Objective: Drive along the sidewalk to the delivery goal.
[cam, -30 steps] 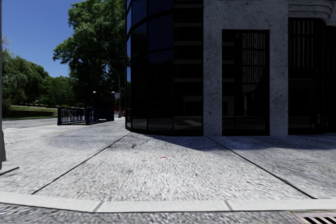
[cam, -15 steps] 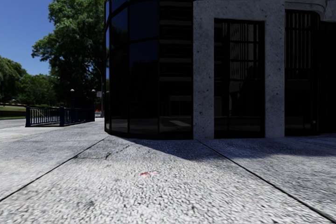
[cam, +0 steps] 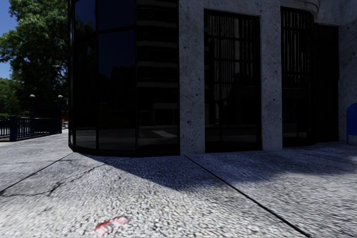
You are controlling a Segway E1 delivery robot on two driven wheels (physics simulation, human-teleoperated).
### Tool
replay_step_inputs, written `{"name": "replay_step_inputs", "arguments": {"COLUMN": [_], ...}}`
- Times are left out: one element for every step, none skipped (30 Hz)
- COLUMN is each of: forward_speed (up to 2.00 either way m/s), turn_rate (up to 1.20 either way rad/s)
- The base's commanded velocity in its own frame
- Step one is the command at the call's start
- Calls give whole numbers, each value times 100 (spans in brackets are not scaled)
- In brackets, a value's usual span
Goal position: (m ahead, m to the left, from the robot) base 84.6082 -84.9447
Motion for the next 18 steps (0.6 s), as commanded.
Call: {"name": "replay_step_inputs", "arguments": {"forward_speed": [150,150,150,150,150,150,150,150,150,150,150,150,150,150,150,150,150,150], "turn_rate": [-51,-52,-52,-53,-53,-53,-53,-54,-54,-55,-55,-56,-57,-58,-59,-59,-59,-59]}}
